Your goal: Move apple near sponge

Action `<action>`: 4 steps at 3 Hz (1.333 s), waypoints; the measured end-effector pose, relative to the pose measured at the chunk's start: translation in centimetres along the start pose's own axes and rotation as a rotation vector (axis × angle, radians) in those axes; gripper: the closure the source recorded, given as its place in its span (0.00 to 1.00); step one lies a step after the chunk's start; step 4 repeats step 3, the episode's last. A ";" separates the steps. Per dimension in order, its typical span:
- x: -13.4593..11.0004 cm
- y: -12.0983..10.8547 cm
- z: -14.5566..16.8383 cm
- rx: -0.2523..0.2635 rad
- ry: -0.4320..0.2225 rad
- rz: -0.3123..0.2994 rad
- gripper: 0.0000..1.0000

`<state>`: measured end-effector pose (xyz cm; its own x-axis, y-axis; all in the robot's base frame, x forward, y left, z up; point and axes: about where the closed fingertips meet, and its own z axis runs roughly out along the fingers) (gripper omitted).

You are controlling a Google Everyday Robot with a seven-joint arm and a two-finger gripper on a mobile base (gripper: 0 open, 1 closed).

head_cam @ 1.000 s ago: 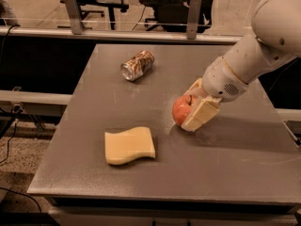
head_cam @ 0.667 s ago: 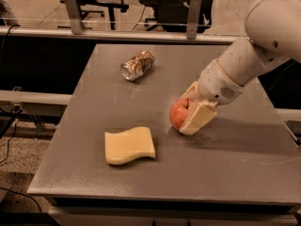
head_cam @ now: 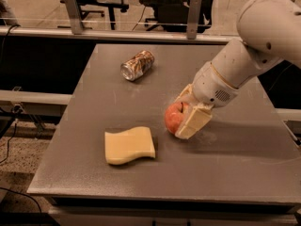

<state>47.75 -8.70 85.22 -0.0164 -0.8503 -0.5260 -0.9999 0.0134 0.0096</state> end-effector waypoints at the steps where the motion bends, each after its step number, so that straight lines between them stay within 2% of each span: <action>1: -0.1 0.6 0.5 -0.010 -0.006 -0.007 0.13; 2: -0.4 1.5 0.9 0.002 -0.033 -0.017 0.00; 4: -0.4 1.6 0.9 0.004 -0.034 -0.016 0.00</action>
Offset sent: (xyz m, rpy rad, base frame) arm -0.0132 0.0085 -0.0021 0.0349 0.0010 0.0276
